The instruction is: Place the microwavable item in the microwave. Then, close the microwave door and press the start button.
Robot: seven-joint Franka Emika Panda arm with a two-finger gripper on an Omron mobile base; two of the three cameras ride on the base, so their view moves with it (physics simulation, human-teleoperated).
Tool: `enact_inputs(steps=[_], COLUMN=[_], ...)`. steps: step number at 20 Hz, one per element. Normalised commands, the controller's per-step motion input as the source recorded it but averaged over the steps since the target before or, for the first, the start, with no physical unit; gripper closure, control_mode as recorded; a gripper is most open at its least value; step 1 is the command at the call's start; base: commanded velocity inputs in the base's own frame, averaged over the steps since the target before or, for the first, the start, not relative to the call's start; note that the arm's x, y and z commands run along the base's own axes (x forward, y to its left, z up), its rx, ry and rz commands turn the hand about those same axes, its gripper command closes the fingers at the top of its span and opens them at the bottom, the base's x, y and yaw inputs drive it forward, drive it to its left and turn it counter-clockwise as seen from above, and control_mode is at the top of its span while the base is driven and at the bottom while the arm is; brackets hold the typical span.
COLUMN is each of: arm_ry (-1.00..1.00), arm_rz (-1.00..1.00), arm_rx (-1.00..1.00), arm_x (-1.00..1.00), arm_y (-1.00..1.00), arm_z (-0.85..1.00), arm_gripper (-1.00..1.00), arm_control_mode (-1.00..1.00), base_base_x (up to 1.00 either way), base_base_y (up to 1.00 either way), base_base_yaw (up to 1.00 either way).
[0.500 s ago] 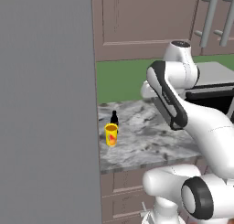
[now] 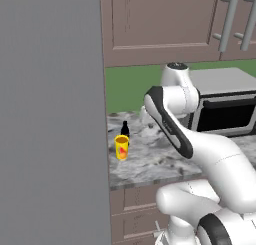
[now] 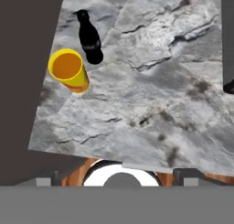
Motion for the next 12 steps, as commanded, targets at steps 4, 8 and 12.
enact_inputs(steps=[4, 8, 12], arm_ry=[0.10, 0.01, 0.06], arm_rz=[-0.07, -0.09, -0.03], arm_rx=[0.00, 0.00, 0.00], arm_x=[0.36, 0.42, 0.29], arm_y=[0.77, 0.61, 0.27], arm_z=[-0.66, -0.36, -0.38], arm_gripper=[-1.00, -1.00, -1.00], arm_control_mode=[-1.00, -1.00, -1.00], base_base_x=[0.00, 0.00, 0.00], base_base_y=[0.00, 0.00, 0.00], base_base_yaw=[0.00, 0.00, 0.00])
